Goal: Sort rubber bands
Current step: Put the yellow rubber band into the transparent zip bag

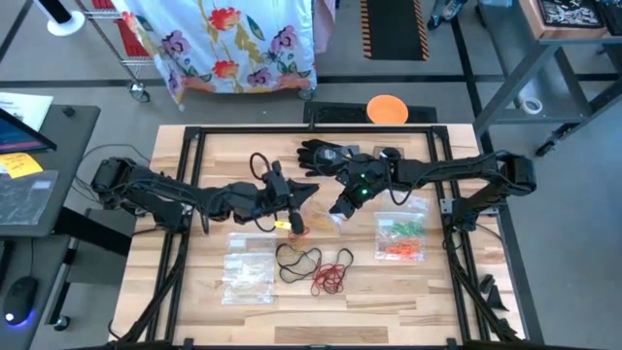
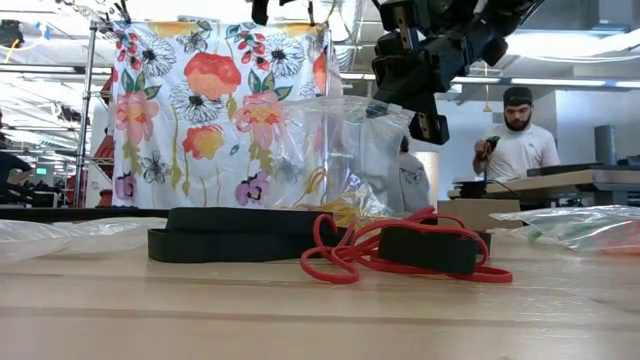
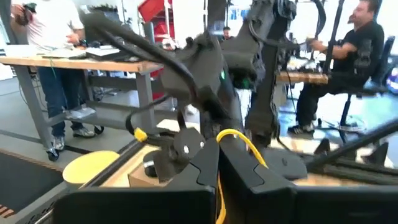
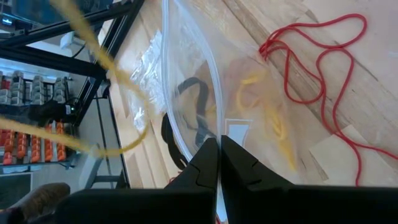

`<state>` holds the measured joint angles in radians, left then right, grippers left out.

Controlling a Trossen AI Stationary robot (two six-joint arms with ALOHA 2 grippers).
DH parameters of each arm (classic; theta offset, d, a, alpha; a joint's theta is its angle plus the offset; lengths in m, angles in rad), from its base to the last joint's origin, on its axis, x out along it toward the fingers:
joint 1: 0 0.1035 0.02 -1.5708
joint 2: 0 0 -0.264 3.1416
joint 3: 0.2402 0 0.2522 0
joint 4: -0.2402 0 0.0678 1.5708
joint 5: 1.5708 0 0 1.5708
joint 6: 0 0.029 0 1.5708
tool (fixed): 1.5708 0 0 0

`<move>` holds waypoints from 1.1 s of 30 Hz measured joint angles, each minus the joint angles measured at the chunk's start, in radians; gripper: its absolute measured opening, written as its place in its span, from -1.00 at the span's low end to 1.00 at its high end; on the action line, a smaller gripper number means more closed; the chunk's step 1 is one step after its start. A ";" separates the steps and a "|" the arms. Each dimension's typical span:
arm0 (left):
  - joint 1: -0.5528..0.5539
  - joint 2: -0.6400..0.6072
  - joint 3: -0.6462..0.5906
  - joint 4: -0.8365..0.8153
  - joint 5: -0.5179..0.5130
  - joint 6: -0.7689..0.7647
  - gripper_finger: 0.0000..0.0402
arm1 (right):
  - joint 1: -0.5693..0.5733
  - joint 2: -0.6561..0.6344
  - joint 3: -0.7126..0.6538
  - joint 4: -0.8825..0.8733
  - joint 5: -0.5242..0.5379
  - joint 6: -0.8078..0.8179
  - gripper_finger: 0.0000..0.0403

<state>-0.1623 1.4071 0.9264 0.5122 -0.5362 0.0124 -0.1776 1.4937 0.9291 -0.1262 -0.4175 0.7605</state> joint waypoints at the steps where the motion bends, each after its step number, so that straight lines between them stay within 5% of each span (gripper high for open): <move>1: 0.000 0.000 0.000 -0.007 0.000 0.003 -1.00 | 0.000 0.000 0.000 0.000 0.000 0.000 -0.96; 33: 0.051 0.000 0.000 -0.230 -0.046 -0.014 -1.00 | 0.000 0.000 0.000 0.000 0.000 0.004 -0.96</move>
<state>-0.1111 1.4075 0.9264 0.2826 -0.5823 -0.0020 -0.1776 1.4937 0.9291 -0.1265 -0.4175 0.7647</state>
